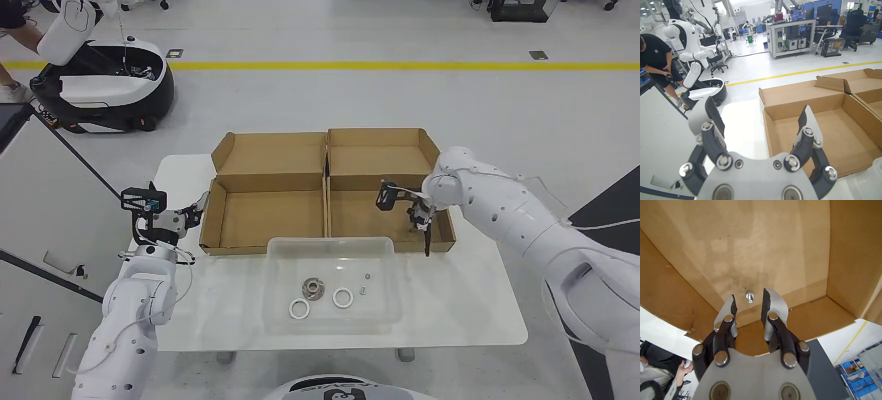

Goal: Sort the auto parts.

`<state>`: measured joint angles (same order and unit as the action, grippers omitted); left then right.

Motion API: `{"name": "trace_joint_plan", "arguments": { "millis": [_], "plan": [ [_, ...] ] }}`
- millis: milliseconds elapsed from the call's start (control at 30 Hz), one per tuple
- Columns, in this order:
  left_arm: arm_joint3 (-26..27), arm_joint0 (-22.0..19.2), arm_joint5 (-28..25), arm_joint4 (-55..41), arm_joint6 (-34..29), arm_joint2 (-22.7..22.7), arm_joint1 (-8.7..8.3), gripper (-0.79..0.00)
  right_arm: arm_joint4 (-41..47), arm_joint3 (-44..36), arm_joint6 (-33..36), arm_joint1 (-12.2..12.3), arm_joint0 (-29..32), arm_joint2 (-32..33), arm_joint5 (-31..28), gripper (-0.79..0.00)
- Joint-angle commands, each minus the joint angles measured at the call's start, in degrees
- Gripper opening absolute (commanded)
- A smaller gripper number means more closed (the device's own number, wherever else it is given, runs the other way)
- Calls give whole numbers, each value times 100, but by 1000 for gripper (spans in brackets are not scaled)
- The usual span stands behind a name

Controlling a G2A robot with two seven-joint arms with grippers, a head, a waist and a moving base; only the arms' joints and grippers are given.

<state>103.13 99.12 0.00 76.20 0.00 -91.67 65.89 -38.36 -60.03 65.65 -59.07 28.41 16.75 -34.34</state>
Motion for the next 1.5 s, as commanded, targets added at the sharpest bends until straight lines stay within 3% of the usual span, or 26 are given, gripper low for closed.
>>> {"name": "trace_joint_plan", "arguments": {
  "millis": [0,33,267,633,967,1200,1467],
  "plan": [
    [0,0,0,0,0,0,0,0,27,-18,-32,22,-33,86,-10,-65],
    [0,0,0,0,0,0,0,0,28,-33,-54,36,-50,129,-31,0],
    [0,0,0,0,0,0,0,0,258,-484,-17,241,-201,592,-192,0],
    [0,0,0,0,0,0,0,0,931,-2392,442,932,-171,1289,13,0],
    [0,0,0,0,0,0,0,0,1700,-4013,795,1485,-148,1312,366,0],
    [0,0,0,0,0,0,0,0,2122,-4735,928,1605,-263,989,499,0],
    [0,0,0,0,0,0,0,0,2263,-5019,959,1470,-465,387,530,0]
  ]
}}
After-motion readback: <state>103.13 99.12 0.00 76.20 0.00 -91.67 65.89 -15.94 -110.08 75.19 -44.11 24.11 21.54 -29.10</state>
